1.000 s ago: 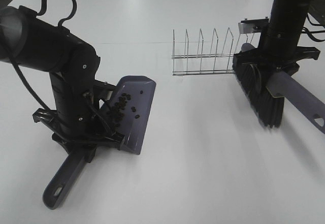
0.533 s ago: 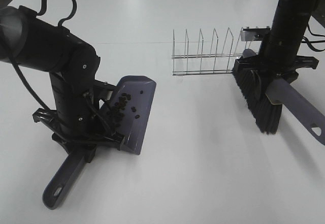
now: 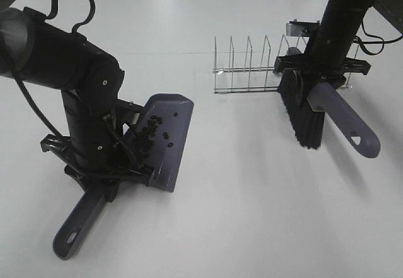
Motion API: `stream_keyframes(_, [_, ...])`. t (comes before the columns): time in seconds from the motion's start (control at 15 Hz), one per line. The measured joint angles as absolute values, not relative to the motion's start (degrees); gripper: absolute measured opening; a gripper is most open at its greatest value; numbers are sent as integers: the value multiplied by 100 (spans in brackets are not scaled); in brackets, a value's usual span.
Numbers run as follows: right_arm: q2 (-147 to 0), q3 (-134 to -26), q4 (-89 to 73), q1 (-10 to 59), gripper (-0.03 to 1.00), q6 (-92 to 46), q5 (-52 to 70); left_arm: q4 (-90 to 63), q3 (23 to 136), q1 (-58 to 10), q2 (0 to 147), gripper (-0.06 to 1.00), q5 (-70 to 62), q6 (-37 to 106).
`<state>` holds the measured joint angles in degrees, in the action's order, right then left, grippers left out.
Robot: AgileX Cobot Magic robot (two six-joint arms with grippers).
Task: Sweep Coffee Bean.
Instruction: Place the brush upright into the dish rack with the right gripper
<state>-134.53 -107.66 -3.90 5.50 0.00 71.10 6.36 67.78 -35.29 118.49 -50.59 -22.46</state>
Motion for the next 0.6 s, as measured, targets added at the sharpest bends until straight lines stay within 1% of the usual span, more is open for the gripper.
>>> stream_keyframes(0.2, [-13791, -11436, -390, 539, 30, 201, 7116, 636, 6778, -3529, 11849, 33, -5059, -2246])
stream_keyframes(0.33, [-13906, -11677, -390, 539, 30, 212, 7110, 636, 6778, -3529, 11849, 33, -5059, -2246])
stream_keyframes(0.6, [-13940, -11786, -384, 539, 30, 246, 7042, 636, 6778, -3529, 11849, 33, -5065, -2240])
